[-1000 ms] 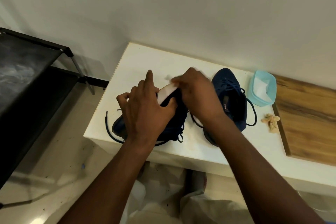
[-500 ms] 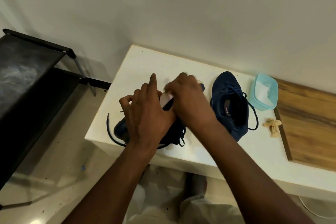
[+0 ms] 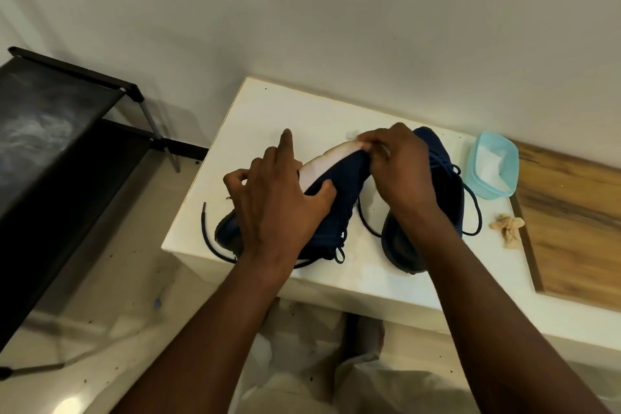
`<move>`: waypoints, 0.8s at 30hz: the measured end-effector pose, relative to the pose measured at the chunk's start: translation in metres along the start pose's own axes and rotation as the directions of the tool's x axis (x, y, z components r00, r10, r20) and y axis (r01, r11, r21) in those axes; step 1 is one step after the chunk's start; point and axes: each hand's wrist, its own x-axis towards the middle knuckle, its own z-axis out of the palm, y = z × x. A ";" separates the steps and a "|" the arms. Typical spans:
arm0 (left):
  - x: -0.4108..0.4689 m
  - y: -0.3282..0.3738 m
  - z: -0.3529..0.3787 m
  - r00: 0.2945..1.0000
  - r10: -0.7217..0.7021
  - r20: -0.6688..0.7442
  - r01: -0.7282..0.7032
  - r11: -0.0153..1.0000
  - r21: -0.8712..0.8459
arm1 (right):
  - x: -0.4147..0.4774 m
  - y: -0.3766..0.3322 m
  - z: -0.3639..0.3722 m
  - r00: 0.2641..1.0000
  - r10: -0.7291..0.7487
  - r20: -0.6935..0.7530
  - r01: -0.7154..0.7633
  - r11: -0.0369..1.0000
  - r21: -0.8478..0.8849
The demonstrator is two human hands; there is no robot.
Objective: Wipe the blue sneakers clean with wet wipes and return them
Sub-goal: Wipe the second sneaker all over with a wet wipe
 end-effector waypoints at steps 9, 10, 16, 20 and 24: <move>0.000 0.000 0.000 1.000 0.008 0.005 -0.008 1.000 -0.001 | 0.001 -0.004 0.002 0.999 -0.043 0.026 0.043 0.999 0.003; 0.000 -0.001 0.000 1.000 0.010 0.007 -0.010 1.000 0.001 | 0.002 0.001 0.002 1.000 0.016 0.012 -0.016 1.000 -0.013; 0.006 -0.003 -0.002 0.999 0.001 0.038 0.000 0.999 -0.037 | -0.020 -0.037 0.004 0.963 -0.223 0.152 0.223 0.975 0.017; 0.006 0.004 -0.002 0.997 0.056 0.059 -0.049 0.994 -0.102 | -0.005 -0.005 0.006 0.998 -0.032 -0.062 0.038 0.993 0.112; 0.009 0.017 0.004 0.994 0.088 0.070 -0.077 0.987 -0.139 | -0.006 0.010 0.007 0.988 0.150 0.024 -0.151 0.963 0.222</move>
